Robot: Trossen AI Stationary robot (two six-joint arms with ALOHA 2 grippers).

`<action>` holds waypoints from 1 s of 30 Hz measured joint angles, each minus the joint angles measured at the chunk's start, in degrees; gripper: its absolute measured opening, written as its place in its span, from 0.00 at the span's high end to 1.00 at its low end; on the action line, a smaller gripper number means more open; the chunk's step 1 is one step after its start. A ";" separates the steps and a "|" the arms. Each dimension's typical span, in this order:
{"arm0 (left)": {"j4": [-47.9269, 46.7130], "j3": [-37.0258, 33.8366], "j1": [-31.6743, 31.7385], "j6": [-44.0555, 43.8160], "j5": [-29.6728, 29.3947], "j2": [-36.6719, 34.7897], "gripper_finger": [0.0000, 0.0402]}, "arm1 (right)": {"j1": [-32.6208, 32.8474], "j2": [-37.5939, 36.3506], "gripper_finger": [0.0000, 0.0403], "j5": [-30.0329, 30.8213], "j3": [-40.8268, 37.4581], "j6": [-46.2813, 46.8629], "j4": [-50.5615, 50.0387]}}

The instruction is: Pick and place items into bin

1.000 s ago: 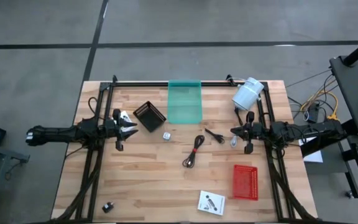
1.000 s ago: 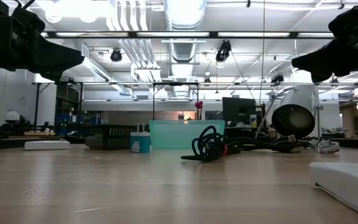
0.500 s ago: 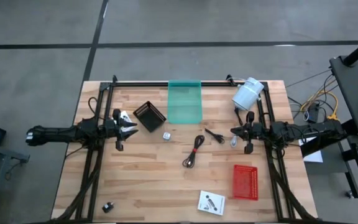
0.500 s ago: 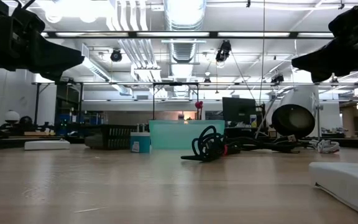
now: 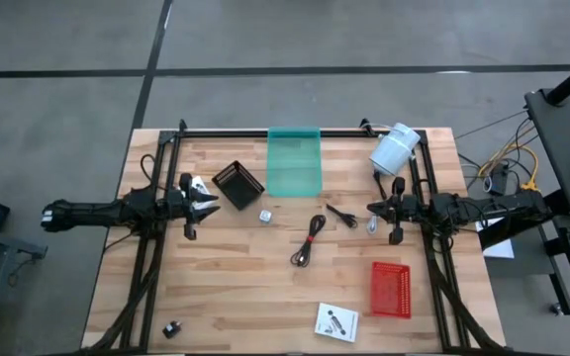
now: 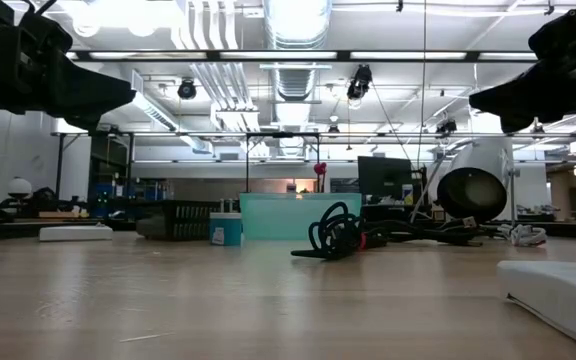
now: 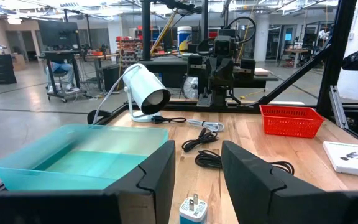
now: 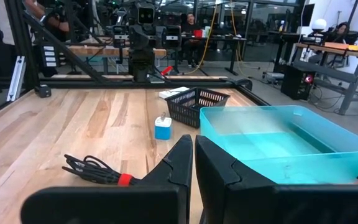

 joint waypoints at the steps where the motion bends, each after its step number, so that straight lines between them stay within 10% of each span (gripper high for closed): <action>1: 0.01 0.00 -0.02 -0.02 0.00 0.00 0.71 | 0.01 0.02 0.98 0.00 0.00 -0.23 0.00; 30: 6.32 0.00 -0.01 -0.05 0.00 0.00 0.71 | 0.00 0.02 0.98 0.00 0.00 0.84 2.71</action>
